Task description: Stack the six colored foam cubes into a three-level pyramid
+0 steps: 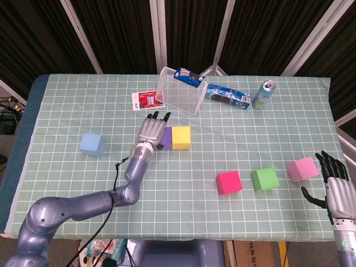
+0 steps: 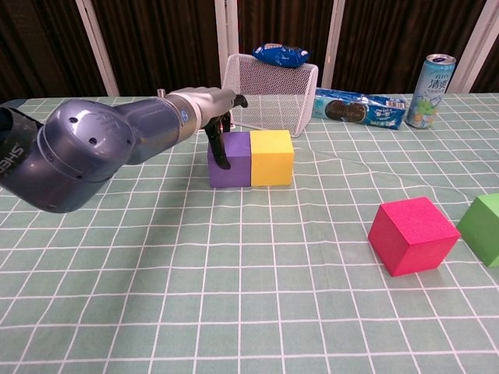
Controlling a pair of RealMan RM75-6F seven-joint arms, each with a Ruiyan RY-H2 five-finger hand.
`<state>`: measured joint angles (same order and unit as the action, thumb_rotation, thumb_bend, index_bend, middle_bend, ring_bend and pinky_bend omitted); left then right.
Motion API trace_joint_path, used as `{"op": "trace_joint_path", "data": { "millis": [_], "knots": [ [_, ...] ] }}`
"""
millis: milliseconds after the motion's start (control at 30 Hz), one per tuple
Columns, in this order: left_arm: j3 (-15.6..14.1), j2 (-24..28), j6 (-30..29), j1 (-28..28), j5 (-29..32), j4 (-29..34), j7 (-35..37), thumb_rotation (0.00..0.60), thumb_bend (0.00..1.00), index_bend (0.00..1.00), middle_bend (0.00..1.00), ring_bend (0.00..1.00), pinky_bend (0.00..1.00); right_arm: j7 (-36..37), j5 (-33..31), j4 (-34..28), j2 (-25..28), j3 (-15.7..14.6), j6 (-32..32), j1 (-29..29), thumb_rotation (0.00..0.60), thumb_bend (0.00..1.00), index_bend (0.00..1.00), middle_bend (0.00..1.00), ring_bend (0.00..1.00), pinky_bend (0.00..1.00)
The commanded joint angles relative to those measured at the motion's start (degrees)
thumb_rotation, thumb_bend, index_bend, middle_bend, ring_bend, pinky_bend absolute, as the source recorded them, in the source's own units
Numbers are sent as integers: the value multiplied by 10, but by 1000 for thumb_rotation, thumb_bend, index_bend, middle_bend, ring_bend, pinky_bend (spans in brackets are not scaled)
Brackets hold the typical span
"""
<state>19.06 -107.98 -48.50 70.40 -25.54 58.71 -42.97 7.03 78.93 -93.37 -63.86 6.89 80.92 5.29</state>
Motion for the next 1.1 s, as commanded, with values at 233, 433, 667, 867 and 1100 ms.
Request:
{"op": "trace_joint_path", "data": {
  "millis": [233, 433, 667, 867, 1100],
  "knots": [
    [1, 4, 1, -4, 2, 7, -1, 600, 164, 20, 259, 79, 170, -1, 0, -1, 0, 0, 0, 0, 600, 308, 0, 0, 0, 0],
    [0, 8, 4, -5, 14, 13, -9, 600, 87, 0, 77, 26, 114, -2, -1, -1, 0, 0, 0, 0, 600, 308, 0, 0, 0, 0],
    [-1, 17, -2, -7, 26, 27, -18, 600, 65, 0, 8, 0, 89, 0, 1, -1, 0, 0, 0, 0, 600, 308, 0, 0, 0, 0],
    [-3, 38, -20, -17, 16, 59, -15, 600, 65, 0, 7, 0, 89, 1, 0, -2, 1, 0, -1, 0, 600, 308, 0, 0, 0, 0],
    [-9, 67, -45, -34, 14, 101, -15, 600, 65, 0, 7, 0, 89, 2, -3, -5, 2, 0, -3, 0, 600, 308, 0, 0, 0, 0]
  ]
}}
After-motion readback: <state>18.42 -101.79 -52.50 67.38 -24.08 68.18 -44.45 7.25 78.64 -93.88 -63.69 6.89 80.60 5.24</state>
